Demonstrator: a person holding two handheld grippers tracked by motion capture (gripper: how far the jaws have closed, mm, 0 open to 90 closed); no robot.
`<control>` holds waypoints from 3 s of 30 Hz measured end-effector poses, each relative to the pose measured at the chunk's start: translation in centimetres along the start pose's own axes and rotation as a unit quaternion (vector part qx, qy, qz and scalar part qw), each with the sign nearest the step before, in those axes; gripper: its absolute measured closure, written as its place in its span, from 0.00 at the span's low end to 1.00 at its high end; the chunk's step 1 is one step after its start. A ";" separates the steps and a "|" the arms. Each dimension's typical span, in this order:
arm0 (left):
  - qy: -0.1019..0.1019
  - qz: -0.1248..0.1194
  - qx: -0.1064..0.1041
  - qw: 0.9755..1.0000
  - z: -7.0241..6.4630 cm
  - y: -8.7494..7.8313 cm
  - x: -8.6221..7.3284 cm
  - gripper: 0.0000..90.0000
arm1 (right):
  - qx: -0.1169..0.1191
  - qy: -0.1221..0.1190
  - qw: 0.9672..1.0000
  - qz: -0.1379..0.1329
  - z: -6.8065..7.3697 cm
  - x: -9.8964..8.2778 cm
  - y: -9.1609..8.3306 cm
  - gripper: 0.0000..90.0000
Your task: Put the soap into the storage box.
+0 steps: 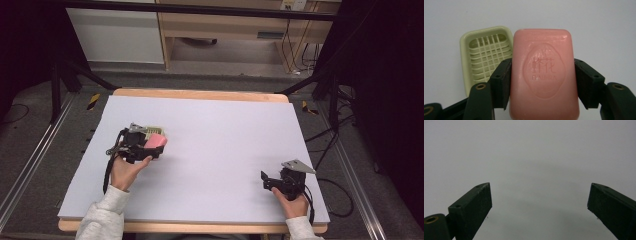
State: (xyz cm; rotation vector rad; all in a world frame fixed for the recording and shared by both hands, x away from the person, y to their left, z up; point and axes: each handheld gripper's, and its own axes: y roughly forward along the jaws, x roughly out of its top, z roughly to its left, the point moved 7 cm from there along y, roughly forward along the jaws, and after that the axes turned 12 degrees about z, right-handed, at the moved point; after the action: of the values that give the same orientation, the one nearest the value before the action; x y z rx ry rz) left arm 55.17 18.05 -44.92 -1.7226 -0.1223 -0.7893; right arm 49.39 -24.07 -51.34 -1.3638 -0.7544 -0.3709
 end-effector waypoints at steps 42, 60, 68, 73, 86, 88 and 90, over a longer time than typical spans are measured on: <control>-0.063 0.011 0.046 0.997 4.9 4.3 1.7 0.42 | 0.001 0.000 1.000 0.001 0.1 0.0 0.0 0.06; -0.063 0.035 0.058 0.996 5.2 5.9 0.9 0.42 | 0.000 -0.002 1.000 0.001 0.0 0.0 0.1 0.06; -0.066 0.037 0.063 0.995 5.3 6.3 0.8 0.41 | 0.001 -0.001 1.000 0.002 0.1 0.0 0.1 0.06; -0.067 0.038 0.067 0.995 5.3 6.3 0.8 0.41 | 0.002 -0.002 1.000 0.003 0.1 0.0 0.1 0.06; -0.050 0.001 0.061 0.997 4.8 4.1 1.3 0.28 | 0.002 -0.003 1.000 0.003 0.1 0.0 0.1 0.06; -0.047 -0.002 0.062 0.997 4.8 3.6 1.1 0.28 | 0.000 -0.003 1.000 0.003 0.1 0.0 0.1 0.06; -0.046 -0.005 0.062 0.997 4.8 3.4 1.1 0.27 | 0.001 -0.002 1.000 0.003 0.1 0.0 0.1 0.06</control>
State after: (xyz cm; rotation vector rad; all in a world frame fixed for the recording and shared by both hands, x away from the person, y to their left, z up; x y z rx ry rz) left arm 59.69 20.96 -47.54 -1.6420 -0.2388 -0.6949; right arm 49.41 -23.96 -51.37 -1.3662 -0.7543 -0.3625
